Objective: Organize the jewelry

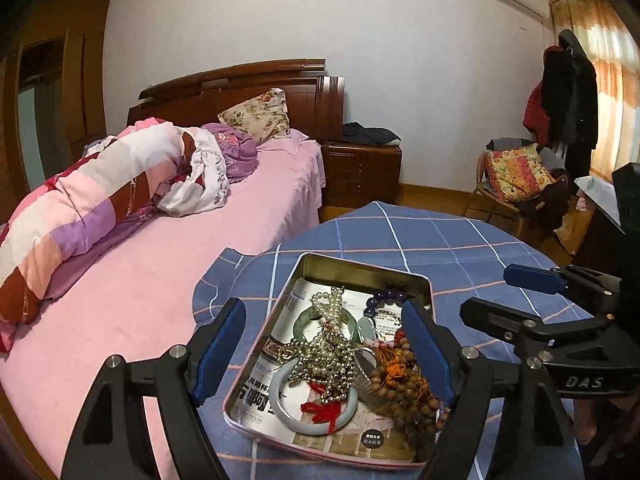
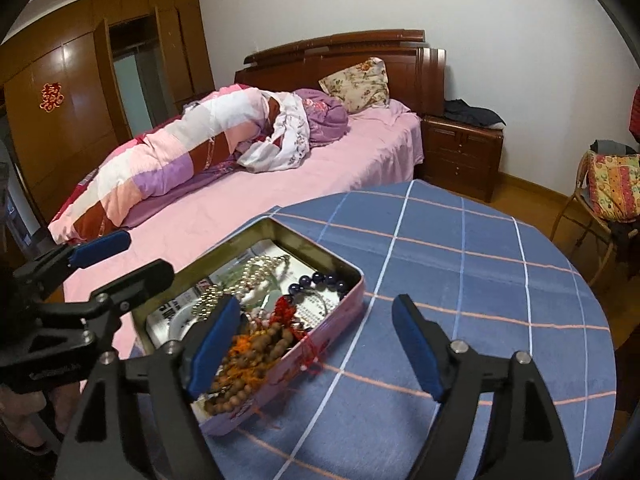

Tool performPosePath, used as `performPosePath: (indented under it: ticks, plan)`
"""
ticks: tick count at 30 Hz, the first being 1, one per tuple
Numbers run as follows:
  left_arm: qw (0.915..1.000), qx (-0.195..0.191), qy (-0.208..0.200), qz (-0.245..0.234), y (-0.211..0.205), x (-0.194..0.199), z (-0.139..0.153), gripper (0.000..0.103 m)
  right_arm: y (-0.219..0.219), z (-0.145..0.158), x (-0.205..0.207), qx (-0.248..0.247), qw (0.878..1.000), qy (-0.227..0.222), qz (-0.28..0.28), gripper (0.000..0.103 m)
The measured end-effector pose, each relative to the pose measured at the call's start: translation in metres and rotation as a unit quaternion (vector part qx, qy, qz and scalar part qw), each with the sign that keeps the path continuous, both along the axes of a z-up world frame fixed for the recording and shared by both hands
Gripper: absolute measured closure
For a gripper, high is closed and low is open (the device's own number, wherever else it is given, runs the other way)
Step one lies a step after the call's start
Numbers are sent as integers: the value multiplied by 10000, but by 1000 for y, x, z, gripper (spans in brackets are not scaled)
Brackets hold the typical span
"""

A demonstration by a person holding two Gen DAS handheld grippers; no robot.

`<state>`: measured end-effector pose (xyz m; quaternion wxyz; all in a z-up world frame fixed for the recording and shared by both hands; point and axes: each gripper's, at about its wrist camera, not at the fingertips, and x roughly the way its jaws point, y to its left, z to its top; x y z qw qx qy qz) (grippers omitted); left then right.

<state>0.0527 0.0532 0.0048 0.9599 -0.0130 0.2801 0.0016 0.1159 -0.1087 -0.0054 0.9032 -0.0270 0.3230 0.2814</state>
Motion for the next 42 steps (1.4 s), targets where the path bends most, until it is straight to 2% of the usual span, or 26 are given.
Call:
performPosePath:
  ticks: [29, 38, 42]
  plan:
    - [9998, -4, 94, 155, 4, -6, 0, 23, 4, -1, -10, 76, 9999, -69, 45, 21]
    - [9995, -148, 191, 197, 7, -4, -4, 23, 4, -1, -10, 61, 9999, -93, 46, 20]
    - [9994, -63, 179, 284, 9, -4, -5, 23, 5, -2, -10, 64, 9999, -75, 40, 19]
